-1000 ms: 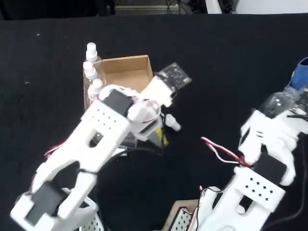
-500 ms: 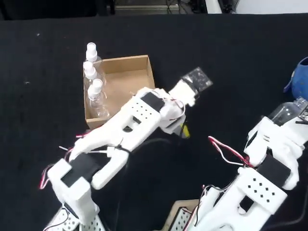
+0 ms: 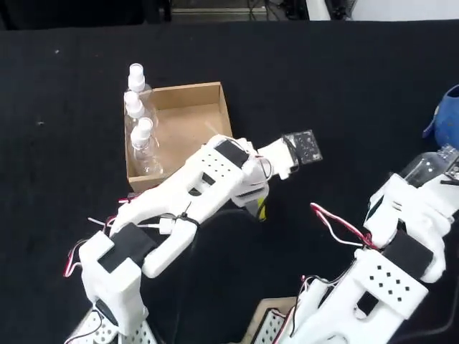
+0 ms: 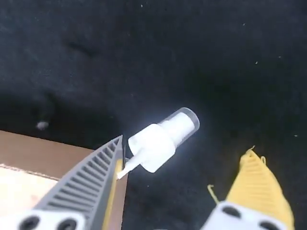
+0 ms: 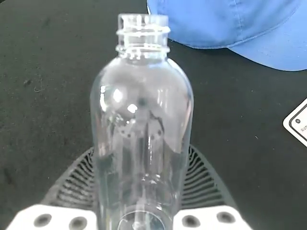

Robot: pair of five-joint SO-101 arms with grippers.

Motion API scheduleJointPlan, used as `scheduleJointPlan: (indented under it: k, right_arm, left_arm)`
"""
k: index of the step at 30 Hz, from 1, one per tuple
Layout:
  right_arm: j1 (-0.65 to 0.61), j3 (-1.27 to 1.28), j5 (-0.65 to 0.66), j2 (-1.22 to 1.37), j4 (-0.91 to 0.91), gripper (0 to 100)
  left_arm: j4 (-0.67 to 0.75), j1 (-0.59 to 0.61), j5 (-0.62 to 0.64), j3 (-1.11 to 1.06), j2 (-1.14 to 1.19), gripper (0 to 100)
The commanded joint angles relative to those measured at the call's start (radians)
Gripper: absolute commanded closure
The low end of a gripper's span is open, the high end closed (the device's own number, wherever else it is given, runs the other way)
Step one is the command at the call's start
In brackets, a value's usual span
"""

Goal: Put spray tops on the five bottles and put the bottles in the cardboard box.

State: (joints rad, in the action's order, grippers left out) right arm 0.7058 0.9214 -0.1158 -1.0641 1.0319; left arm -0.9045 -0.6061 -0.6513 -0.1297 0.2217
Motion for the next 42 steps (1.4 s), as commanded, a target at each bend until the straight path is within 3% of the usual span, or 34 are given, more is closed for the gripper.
scheduleJointPlan:
  k: [1, 14, 20, 30, 36, 42]
  right_arm:
    - [-0.032, 0.002, 0.002, -0.018, -0.028, 98.5]
    - [-0.074, 0.019, 0.002, -0.022, -0.032, 98.5]
    - [-0.074, 0.021, 0.002, -0.022, -0.032, 98.5]
    - [-0.074, 0.021, 0.020, -0.022, -0.032, 98.5]
    - [-0.074, 0.021, 0.028, -0.021, -0.032, 98.6]
    - [-0.074, 0.021, 0.028, -0.022, -0.032, 98.5]
  left_arm:
    - [-0.015, -0.012, -0.014, 0.048, -0.011, 75]
    - [-0.052, 0.008, -0.055, 0.056, -0.021, 76]
    - [-0.166, -0.038, -0.049, 0.102, -0.048, 75]
    - [-0.172, -0.059, -0.043, 0.062, -0.147, 75]
    - [-0.166, 0.015, 0.170, -0.019, -0.296, 75]
    - [0.080, 0.038, 0.368, -0.317, -0.411, 75]
